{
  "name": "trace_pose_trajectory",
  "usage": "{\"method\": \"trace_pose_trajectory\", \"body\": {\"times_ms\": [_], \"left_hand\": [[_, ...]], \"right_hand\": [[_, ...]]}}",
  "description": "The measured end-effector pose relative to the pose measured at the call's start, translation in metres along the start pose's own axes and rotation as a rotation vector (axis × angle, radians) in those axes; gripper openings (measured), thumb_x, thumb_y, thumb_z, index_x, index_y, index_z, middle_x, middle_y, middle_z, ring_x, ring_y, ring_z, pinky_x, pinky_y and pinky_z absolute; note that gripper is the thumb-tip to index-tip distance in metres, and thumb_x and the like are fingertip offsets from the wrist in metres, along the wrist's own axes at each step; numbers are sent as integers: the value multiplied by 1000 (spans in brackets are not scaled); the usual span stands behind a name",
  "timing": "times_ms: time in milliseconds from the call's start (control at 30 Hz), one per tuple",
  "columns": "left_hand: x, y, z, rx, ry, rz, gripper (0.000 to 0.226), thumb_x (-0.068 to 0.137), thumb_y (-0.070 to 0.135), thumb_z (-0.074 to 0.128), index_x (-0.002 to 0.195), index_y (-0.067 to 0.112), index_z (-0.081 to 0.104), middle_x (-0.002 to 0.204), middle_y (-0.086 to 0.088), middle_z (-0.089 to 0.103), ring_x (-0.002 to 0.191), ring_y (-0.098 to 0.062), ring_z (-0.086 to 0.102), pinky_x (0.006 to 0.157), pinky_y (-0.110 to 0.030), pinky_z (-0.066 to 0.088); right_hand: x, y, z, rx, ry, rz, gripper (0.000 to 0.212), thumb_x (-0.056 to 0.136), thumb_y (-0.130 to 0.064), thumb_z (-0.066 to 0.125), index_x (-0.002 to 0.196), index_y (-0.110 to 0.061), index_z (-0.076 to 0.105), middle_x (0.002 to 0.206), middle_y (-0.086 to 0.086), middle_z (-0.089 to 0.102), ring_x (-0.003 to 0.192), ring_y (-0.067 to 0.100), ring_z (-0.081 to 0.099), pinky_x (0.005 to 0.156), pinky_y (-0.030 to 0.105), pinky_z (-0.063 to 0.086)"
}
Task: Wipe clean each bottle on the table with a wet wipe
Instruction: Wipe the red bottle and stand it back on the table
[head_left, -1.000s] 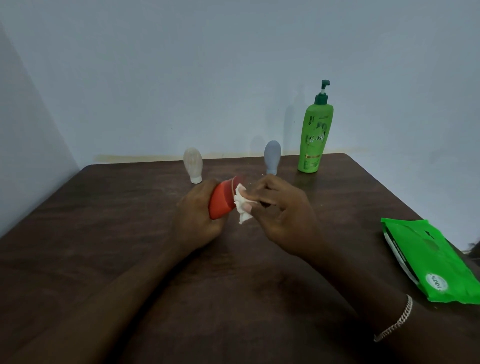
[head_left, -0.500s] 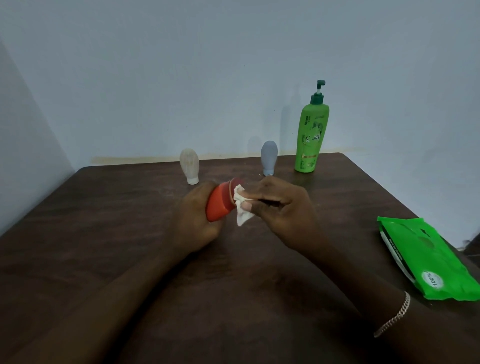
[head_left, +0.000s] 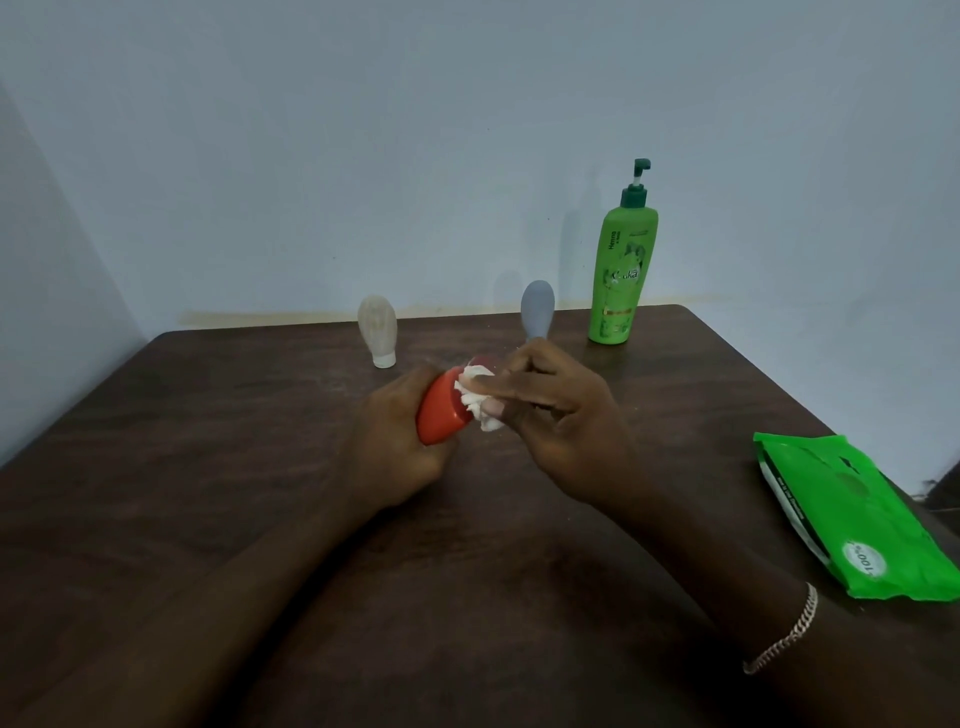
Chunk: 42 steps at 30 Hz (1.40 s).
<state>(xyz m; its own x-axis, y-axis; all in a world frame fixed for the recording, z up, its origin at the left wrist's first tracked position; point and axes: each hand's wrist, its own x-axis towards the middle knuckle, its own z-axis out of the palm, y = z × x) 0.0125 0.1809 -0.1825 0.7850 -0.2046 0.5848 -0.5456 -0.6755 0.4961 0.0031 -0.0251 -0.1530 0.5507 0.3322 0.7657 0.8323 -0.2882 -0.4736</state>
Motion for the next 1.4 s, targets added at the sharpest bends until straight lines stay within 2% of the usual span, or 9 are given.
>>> {"method": "trace_pose_trajectory", "body": {"times_ms": [367,500,633,800,933,1000,1133,1267,1400], "left_hand": [[-1,6,-1,125,-42,127,62,73,41,77,127,20,56,109,3,63,94,-12,59,78,-34,54],[0,7,-3,92,36,77,60,72,36,77,126,18,57,106,4,62,92,-14,60,76,-36,55],[2,4,-5,108,82,50,57,75,34,79,124,17,57,103,2,63,89,-16,61,74,-38,55],[1,4,-6,122,62,62,60,75,30,85,126,17,57,108,-1,64,94,-13,60,79,-35,54],[0,7,-3,135,23,111,64,74,34,84,128,15,56,110,-3,65,96,-12,58,79,-32,52],[-1,7,-3,109,48,84,62,74,28,86,128,16,57,107,2,63,93,-11,59,77,-26,50],[-1,2,-7,53,99,-4,59,75,22,85,127,19,58,100,9,59,84,-7,58,71,-20,47],[4,6,-8,8,127,-84,53,77,22,83,123,25,56,91,15,56,81,-1,58,69,-16,41],[9,15,-6,-230,51,-255,57,78,33,82,124,27,49,95,11,57,88,-7,60,75,-23,45]], "right_hand": [[-1,8,-4,-57,151,168,23,92,-13,66,114,-13,73,91,-1,72,85,8,67,75,21,52],[-5,-1,6,-91,162,256,13,93,-14,65,90,-12,77,67,-16,64,62,4,62,59,18,46],[-5,-9,0,-50,81,259,18,93,-15,64,78,-20,73,59,-14,62,53,7,59,52,17,42],[-2,-6,-9,108,193,281,14,94,-16,62,93,-11,76,68,-3,70,56,13,63,49,35,52],[0,1,-6,62,154,184,25,93,-12,66,118,-10,71,93,3,70,87,18,68,76,38,56],[-1,1,-3,40,84,131,29,93,-11,66,122,-10,68,97,4,67,92,18,65,78,40,55],[-1,-4,-5,102,-6,68,26,91,-11,69,117,-11,71,93,6,68,83,23,65,68,48,51],[-1,4,-18,293,59,165,17,89,-3,68,104,-3,75,81,16,68,70,36,66,59,55,51],[-4,11,-15,226,92,216,19,90,-6,67,108,-6,75,86,13,70,78,30,68,69,50,54]]}}
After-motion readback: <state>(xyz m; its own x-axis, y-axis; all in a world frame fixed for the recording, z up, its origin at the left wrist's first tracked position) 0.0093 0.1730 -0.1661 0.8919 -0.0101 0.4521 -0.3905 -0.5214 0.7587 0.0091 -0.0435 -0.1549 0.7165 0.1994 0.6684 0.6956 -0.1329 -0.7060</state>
